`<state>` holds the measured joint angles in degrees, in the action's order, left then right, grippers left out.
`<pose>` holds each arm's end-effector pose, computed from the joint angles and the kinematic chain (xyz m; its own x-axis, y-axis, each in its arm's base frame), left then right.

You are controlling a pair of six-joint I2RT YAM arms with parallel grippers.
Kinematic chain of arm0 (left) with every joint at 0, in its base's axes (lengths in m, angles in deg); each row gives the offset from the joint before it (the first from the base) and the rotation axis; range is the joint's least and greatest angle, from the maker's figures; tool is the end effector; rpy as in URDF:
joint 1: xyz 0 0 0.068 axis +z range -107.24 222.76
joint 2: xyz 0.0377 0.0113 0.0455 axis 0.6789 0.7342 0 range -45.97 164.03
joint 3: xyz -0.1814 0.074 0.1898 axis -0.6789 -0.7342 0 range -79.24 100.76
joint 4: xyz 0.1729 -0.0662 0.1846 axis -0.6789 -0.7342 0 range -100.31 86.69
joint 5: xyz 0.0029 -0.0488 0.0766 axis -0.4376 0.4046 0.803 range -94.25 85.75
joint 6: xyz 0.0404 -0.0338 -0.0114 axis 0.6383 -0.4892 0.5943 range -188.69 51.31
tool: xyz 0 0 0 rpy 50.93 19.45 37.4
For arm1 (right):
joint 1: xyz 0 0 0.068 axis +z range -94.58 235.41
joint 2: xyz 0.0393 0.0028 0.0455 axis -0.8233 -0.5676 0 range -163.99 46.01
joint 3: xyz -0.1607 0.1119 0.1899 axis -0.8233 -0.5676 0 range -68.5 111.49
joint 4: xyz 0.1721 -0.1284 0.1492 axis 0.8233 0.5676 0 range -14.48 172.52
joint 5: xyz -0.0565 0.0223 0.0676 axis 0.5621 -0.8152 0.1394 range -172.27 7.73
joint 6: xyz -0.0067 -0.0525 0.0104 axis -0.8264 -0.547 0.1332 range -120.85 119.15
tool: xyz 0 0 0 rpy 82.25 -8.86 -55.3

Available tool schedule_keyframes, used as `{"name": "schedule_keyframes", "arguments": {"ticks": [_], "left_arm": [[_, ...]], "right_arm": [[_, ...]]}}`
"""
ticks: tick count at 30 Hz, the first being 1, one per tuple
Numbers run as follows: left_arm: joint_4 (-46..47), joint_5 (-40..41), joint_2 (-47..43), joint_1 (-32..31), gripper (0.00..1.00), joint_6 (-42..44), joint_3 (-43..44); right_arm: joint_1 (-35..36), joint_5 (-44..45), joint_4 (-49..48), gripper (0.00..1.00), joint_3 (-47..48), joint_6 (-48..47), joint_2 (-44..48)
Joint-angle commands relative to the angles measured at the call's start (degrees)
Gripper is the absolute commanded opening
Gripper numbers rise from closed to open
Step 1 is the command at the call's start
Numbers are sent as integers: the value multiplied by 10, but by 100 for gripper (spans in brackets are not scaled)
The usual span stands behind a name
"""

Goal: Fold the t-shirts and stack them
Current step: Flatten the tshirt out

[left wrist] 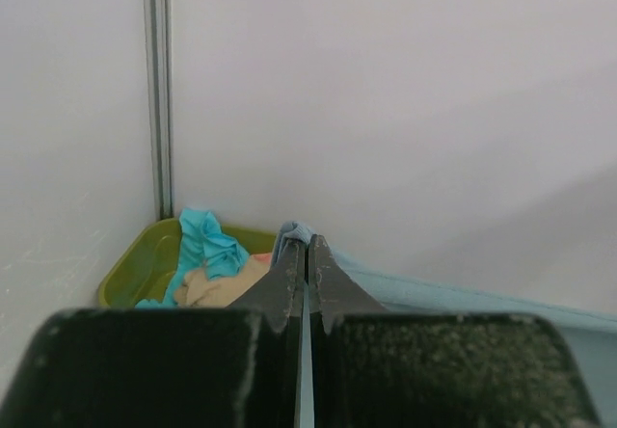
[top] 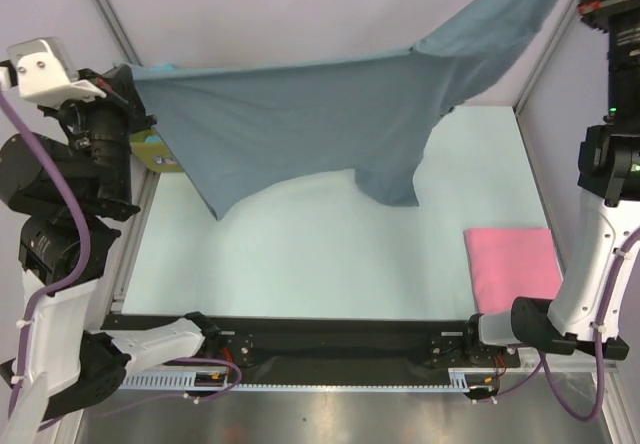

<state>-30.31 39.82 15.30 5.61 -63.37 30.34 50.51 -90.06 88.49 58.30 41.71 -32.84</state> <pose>0.0978 -0.0431 0.6040 0.2809 -0.1292 -0.9510 -0.1091 0.9802 -0.1654 0.1777 -0.0103 0.6573 0.4032 0.6381 -0.6559 -0.4056 0.7672 0.4970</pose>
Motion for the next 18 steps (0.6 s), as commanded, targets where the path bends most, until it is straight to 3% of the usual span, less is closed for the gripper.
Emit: {"name": "schedule_keyframes", "arguments": {"ticks": [1,6,12,18], "left_arm": [[97,15,2,1,0,1,11],[181,-3,54,1,0,85,64],[289,-4,116,19,0,157,78],[309,-43,192,78,0,128,127]], "right_arm": [[-19,11,-79,0,71,15,-39],[-19,30,-109,0,196,49,-134],[-20,40,-174,0,198,50,-188],[-20,52,-194,0,251,64,-262]]}}
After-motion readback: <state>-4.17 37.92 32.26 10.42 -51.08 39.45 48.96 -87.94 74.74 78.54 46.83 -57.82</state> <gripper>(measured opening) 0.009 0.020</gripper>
